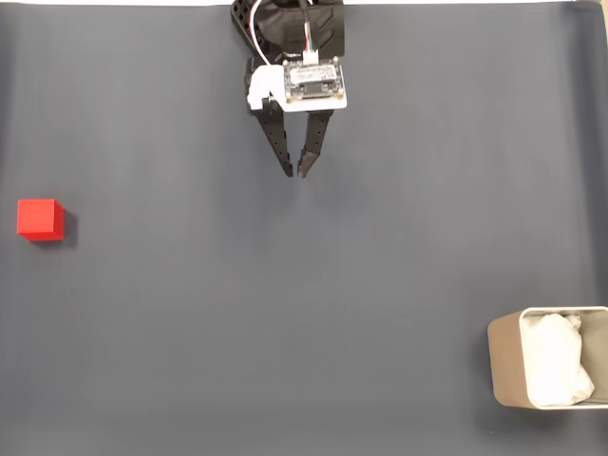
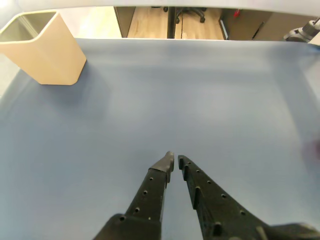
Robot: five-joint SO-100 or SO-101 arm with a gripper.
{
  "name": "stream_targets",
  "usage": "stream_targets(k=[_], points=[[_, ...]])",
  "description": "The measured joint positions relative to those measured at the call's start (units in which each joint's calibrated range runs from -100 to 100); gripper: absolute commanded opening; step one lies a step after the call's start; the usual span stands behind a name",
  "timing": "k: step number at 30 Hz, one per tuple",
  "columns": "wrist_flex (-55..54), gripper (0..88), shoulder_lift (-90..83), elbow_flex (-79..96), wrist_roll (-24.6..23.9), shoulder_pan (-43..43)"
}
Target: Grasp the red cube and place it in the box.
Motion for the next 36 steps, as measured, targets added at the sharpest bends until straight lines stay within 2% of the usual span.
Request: stream_targets(k=[8, 21, 27, 36], points=[[2.31, 0.0, 15.28, -23.06, -0.98, 0.0], [21.4, 0.0, 40.21, -65.19, -2.2, 2.89], [23.79, 0.0, 45.77, -72.42, -2.78, 7.05], [23.79, 0.0, 49.59, -73.42, -3.03, 13.95]])
